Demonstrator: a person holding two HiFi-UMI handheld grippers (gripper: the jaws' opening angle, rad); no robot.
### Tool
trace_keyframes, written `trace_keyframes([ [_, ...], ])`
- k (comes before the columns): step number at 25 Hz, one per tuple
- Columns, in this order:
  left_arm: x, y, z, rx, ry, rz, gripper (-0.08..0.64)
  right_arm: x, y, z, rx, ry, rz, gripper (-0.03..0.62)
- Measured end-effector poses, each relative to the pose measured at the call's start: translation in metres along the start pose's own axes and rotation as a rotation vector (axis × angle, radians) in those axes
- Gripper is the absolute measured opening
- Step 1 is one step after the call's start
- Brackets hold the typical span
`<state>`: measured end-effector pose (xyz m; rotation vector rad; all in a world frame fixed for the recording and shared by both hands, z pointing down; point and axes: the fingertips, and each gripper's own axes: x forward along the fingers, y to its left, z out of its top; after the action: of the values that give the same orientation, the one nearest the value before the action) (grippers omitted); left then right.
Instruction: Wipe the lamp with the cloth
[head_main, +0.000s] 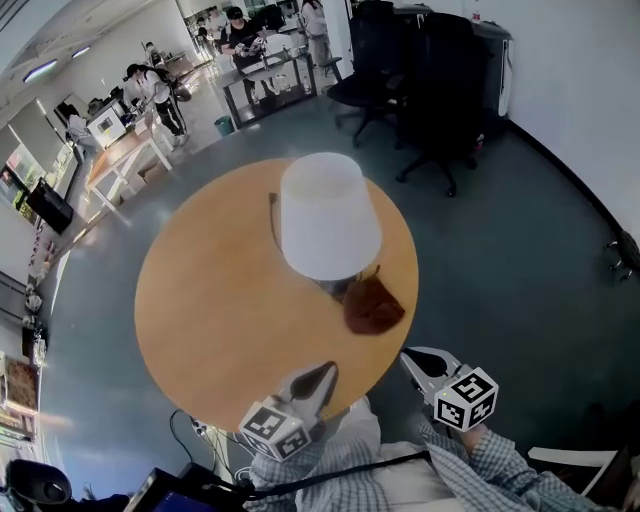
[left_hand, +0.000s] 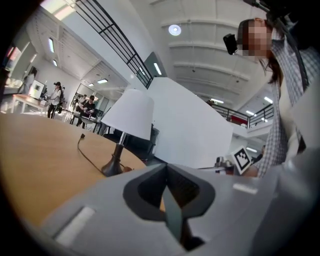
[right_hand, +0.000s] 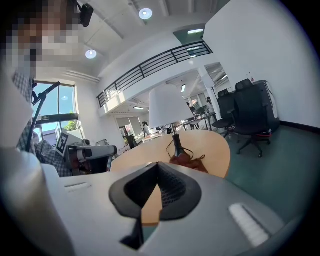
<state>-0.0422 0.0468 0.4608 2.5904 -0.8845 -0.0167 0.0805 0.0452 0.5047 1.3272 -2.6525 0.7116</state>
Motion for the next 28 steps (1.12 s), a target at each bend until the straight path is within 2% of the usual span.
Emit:
trace_keyframes([
  [9,0.044,0.048,0.024,-0.090,-0.021,-0.076,0.005,0.067,-0.026,0.039,-0.028,0.013,-0.023,0.005],
  [14,0.068,0.073,0.030,-0.230,-0.088,-0.042,0.005,0.078,-0.045,0.034,-0.025,0.036,-0.024,0.005],
  [18,0.091,0.090,0.040,-0.300,-0.131,-0.040,0.008,0.093,-0.062,0.041,-0.039,0.067,0.009,0.005],
  [22,0.096,0.090,0.049,-0.375,-0.178,-0.067,0.136,0.100,-0.062,0.045,-0.056,0.106,0.047,0.005],
  [26,0.109,0.099,0.058,-0.448,-0.240,-0.107,0.215,0.116,-0.067,0.044,-0.088,0.142,0.087,0.005],
  [28,0.116,0.104,0.065,-0.476,-0.283,-0.126,0.231,0.124,-0.070,0.041,-0.112,0.165,0.106,0.005],
])
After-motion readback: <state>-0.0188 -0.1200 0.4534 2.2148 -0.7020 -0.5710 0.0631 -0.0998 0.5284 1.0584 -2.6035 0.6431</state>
